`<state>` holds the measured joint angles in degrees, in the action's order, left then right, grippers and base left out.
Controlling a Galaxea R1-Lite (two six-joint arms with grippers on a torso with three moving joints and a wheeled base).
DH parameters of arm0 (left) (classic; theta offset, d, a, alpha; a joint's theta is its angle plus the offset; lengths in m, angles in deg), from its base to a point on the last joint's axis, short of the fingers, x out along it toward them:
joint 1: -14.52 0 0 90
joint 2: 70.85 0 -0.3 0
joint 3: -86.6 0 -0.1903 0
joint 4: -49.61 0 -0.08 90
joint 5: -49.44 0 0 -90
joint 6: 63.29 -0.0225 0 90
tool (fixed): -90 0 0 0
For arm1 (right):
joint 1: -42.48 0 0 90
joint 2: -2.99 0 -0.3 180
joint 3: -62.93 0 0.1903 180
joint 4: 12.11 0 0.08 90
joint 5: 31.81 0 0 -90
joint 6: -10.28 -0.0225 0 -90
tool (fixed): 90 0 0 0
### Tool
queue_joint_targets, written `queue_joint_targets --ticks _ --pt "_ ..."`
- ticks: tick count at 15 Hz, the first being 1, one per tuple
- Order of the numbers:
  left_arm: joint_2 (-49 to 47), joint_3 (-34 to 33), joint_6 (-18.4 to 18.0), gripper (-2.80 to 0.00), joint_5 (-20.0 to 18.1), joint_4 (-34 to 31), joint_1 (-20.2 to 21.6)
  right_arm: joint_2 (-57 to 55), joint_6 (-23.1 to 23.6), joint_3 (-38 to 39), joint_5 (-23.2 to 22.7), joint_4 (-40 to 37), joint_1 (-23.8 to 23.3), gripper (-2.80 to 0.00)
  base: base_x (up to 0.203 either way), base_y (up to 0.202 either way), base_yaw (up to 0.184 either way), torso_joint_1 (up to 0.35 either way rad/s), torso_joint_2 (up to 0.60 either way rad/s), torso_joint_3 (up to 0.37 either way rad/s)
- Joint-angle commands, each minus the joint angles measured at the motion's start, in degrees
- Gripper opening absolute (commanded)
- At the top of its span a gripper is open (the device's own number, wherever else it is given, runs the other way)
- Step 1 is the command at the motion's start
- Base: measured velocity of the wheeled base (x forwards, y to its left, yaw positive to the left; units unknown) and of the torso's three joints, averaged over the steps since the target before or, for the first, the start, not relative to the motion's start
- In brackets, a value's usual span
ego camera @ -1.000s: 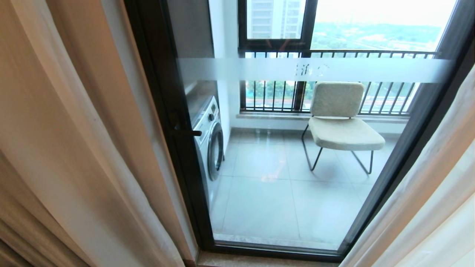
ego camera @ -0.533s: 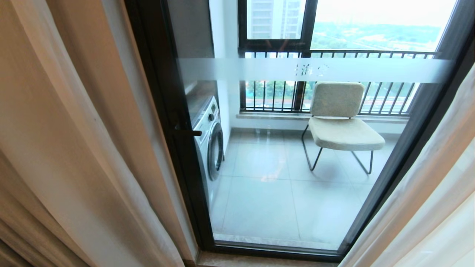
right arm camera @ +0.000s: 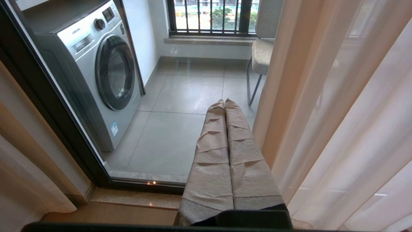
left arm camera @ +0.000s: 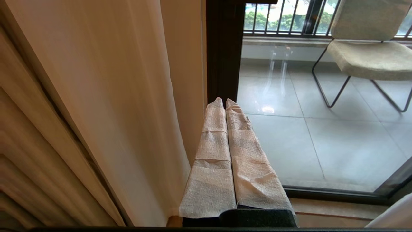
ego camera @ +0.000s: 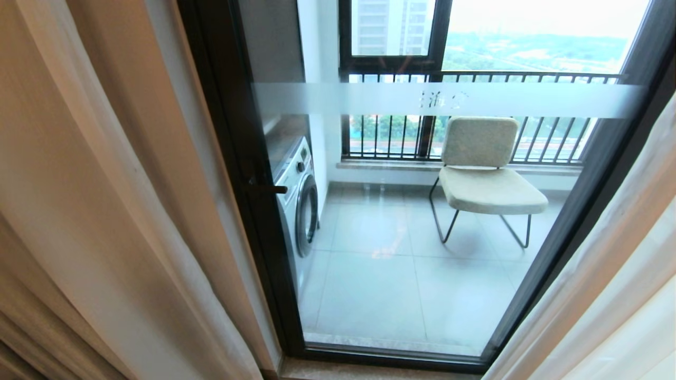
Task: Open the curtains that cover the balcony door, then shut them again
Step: Close the inner curtains on both sides
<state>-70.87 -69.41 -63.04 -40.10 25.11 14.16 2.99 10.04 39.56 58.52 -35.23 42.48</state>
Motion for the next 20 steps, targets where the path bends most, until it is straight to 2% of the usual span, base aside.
queue_joint_targets --ticks 1,11,15,18,20 --pt "0.0 0.0 -0.2 -2.80 0.2 0.1 0.0 0.0 0.0 0.0 0.0 0.0 0.0 -2.80 0.000 0.000 0.000 0.000 0.00 0.000" --pt "0.0 0.2 0.3 -2.80 0.3 0.2 0.0 0.0 0.0 0.0 0.0 0.0 0.0 -2.80 0.000 0.000 0.000 0.000 0.00 0.000" --pt "-2.4 8.8 0.4 -2.80 0.8 -2.9 0.0 0.0 0.0 0.0 0.0 0.0 0.0 -2.80 0.000 0.000 0.000 0.000 0.00 0.000" --pt "-9.8 15.6 0.8 -2.80 1.5 -2.8 -0.2 0.0 0.0 0.0 0.0 0.0 0.0 -2.80 0.000 0.000 0.000 0.000 0.00 0.000" --pt "-16.0 21.1 2.3 -2.80 3.0 -2.3 -0.2 0.0 0.0 0.0 0.0 0.0 0.0 -2.80 0.000 0.000 0.000 0.000 0.00 0.000"
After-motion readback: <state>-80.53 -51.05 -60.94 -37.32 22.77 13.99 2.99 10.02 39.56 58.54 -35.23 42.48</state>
